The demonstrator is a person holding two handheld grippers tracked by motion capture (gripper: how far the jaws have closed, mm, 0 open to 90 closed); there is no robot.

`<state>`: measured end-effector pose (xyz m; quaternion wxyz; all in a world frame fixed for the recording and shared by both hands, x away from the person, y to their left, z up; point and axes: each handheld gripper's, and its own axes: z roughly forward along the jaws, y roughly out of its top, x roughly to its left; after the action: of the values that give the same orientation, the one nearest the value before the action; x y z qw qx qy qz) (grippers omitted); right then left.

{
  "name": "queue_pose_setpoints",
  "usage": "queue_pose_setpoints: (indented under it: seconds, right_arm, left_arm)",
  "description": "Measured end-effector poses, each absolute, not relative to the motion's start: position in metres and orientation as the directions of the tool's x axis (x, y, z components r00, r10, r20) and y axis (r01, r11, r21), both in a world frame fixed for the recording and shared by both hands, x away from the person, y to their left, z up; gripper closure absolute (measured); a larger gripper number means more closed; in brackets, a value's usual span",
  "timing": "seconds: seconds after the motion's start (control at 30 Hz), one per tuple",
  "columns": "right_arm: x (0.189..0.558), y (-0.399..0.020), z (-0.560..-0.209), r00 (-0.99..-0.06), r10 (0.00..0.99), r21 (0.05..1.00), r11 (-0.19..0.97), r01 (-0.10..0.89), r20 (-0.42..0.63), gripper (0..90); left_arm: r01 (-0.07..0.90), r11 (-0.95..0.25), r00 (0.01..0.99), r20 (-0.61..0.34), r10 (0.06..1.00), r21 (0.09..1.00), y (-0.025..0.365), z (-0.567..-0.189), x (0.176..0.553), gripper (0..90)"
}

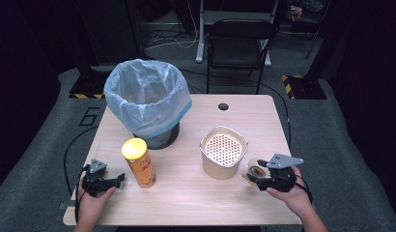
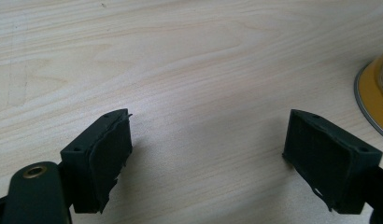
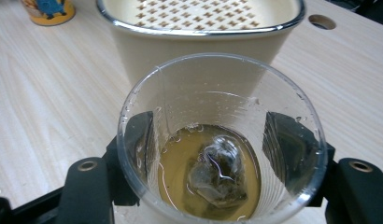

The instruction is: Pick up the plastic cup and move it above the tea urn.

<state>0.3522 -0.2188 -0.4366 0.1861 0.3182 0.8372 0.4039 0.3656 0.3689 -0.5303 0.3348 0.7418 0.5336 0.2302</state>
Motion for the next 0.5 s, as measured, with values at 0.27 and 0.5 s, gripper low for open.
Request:
queue_pose_setpoints:
  seconds: [0.27,0.5]
  right_arm:
    - [0.362,-0.224,-0.419,-0.715,0.696,0.791,0.473,0.388,-0.065,34.0]
    - [0.369,-0.226,-0.397,-0.710,0.698,0.789,0.488,0.374,-0.095,34.3]
  left_arm:
    - [0.637,-0.206,0.325,-0.016,0.946,0.742,0.369,-0.530,0.366,14.9]
    - [0.637,-0.206,0.325,-0.016,0.946,0.742,0.369,-0.530,0.366,14.9]
